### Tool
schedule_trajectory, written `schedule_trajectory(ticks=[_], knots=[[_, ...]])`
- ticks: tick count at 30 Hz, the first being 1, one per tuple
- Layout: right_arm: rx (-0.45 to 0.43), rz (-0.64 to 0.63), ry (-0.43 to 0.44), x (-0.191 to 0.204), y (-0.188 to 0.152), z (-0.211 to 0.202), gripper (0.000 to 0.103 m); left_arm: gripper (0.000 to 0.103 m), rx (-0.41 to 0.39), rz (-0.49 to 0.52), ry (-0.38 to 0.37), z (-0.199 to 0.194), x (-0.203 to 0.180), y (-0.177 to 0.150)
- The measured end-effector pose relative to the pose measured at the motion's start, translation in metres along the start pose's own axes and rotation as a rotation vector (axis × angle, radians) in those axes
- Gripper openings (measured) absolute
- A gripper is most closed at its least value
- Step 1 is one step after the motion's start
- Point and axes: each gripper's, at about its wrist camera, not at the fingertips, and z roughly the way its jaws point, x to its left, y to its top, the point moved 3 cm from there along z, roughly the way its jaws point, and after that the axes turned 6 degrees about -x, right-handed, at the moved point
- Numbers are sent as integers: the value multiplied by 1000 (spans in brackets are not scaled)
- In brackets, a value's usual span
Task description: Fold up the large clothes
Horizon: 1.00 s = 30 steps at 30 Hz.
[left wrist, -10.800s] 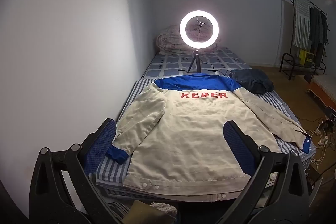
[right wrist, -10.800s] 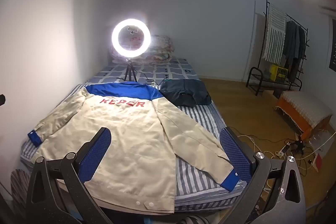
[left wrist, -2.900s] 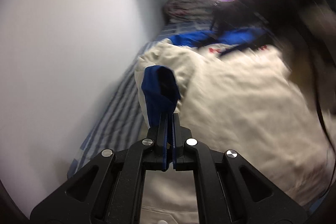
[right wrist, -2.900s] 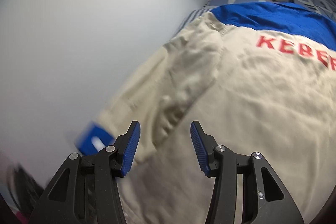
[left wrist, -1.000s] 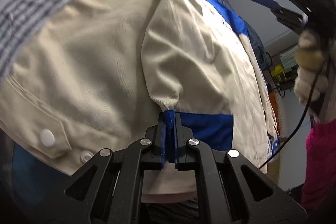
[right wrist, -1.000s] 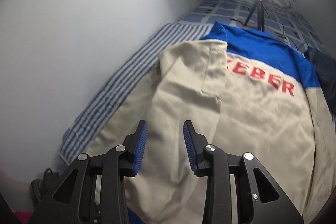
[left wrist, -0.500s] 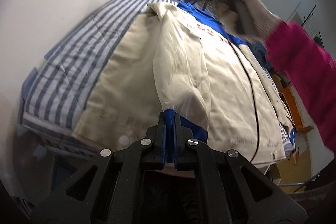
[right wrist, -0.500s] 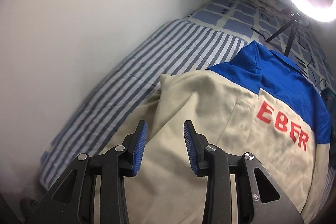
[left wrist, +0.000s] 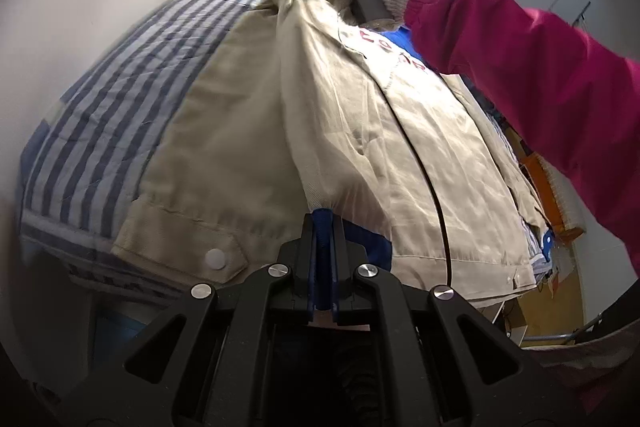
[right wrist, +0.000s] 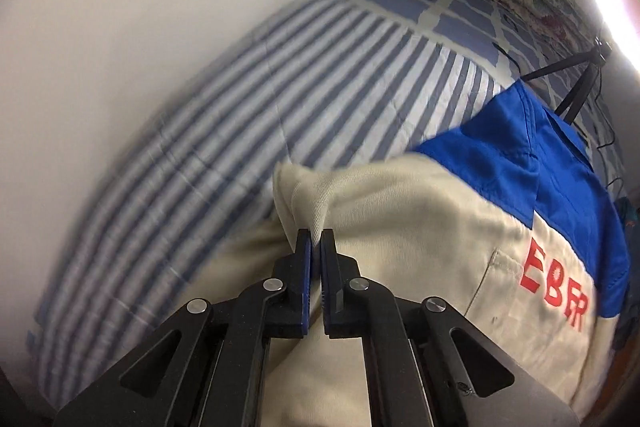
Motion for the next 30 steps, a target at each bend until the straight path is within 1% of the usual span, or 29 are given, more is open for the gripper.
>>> schedule_trajectory(ticks=[2, 3, 4, 5, 7, 8, 10, 11, 12, 14, 17, 18, 20, 21, 23, 25, 27, 30], knots=[[-57, 113, 71, -11, 12, -14, 2, 2, -9, -30, 15, -7, 11, 1], [-89, 194, 122, -19, 19, -20, 2, 2, -12, -48, 32, -10, 19, 2], [-100, 234, 148, -21, 23, -19, 2, 2, -14, -60, 55, -10, 28, 2], [-100, 258, 173, -22, 24, -15, 2, 2, -7, -71, 78, -8, 35, 2], [-71, 225, 246, -11, 22, -1, 2, 2, 19, -115, 109, -2, 51, -2], [-62, 203, 251, -6, 20, 1, 2, 2, 35, -136, 126, 2, 59, -4], [-54, 178, 231, -6, 15, -4, 9, 2, 61, -153, 137, 6, 68, -9], [-71, 187, 239, -11, 13, -11, 12, 2, 65, -156, 135, 6, 70, -10], [-100, 211, 249, -22, 8, -24, 14, 2, 61, -154, 135, 5, 70, -11], [-131, 236, 241, -41, -3, -40, 15, 2, 50, -131, 142, 1, 68, -11], [-125, 283, 145, -78, -30, -55, 15, 2, 50, -111, 150, -2, 67, -11], [-121, 310, 142, -91, -47, -60, 15, 2, 49, -104, 157, -4, 67, -11], [-101, 360, 182, -102, -71, -62, 15, 2, 41, -104, 159, -10, 68, -8], [-83, 382, 214, -104, -90, -63, 15, 2, 34, -115, 155, -14, 70, -6], [-61, 372, 240, -96, -114, -66, 15, 2, 20, -133, 156, -20, 72, -3], [-52, 322, 279, -76, -132, -72, 15, 2, 3, -144, 163, -26, 75, 2], [-52, 237, 299, -51, -146, -80, 15, 2, -8, -159, 167, -28, 76, 8], [-37, 112, 322, -12, -168, -90, 15, 8, 3, -168, 153, -23, 77, 13]])
